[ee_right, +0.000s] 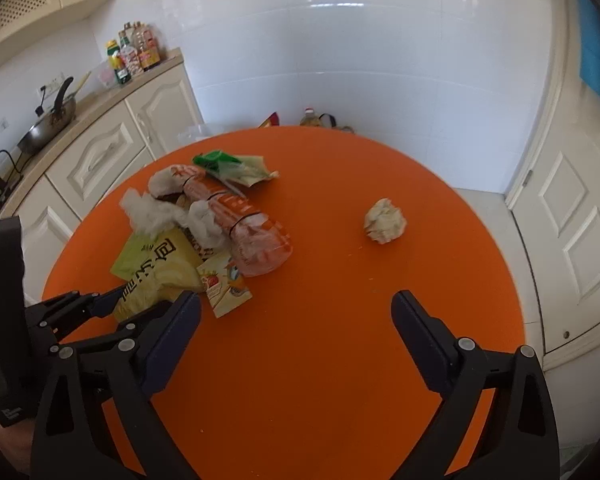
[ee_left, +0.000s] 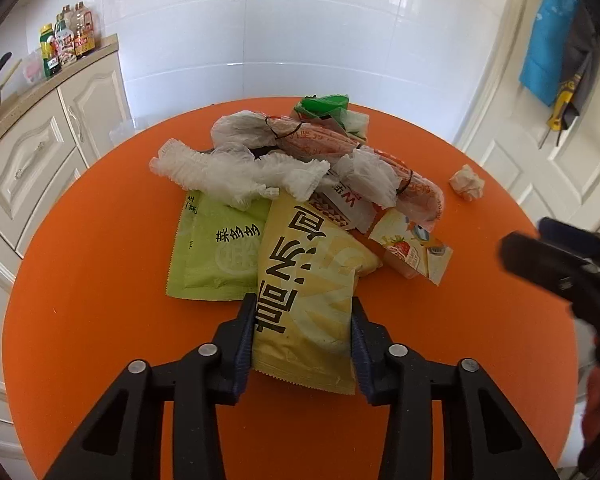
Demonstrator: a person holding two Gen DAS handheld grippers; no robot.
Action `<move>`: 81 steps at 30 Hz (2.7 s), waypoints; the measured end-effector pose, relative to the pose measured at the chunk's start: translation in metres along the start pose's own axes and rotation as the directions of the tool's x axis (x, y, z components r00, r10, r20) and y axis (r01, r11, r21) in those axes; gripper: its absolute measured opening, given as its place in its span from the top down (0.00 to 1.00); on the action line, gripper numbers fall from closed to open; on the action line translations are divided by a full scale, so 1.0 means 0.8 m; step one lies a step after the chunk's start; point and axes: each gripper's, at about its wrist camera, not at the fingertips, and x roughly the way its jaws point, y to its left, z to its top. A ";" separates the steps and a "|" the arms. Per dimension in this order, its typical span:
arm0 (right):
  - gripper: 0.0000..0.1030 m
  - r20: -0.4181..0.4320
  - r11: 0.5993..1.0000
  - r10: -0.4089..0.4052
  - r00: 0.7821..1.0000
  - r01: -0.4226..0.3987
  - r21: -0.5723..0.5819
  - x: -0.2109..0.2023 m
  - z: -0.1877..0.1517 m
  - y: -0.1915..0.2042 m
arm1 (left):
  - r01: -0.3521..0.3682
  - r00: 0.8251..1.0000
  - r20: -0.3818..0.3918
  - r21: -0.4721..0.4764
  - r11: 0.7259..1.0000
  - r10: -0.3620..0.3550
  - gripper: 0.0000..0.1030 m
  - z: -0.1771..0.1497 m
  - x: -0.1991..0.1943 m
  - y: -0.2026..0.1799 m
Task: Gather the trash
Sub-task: 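Grasp the yellow snack wrapper with the left gripper while the right gripper grasps the small juice box, then carry the wrapper and juice box over the blue bucket and release both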
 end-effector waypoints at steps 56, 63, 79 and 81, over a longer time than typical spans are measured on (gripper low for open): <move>0.73 0.218 0.995 0.012 0.976 -0.034 0.098 -0.164 -0.060 -0.075 | 0.167 0.961 0.206 0.087 0.982 -0.182 0.70 -0.069 -0.191 -0.062; 0.73 0.274 0.965 -0.180 0.945 0.116 0.234 -0.245 -0.091 -0.171 | 0.262 0.925 0.215 0.235 0.936 -0.313 0.70 -0.053 -0.199 -0.160; 0.73 0.080 0.769 -0.421 0.904 0.309 0.559 -0.295 -0.248 -0.375 | 0.513 0.853 -0.150 0.421 0.748 -0.500 0.70 -0.063 -0.070 -0.378; 0.73 0.047 0.748 -0.418 0.907 0.314 0.585 -0.285 -0.268 -0.394 | 0.524 0.850 -0.213 0.423 0.739 -0.481 0.70 -0.069 -0.040 -0.400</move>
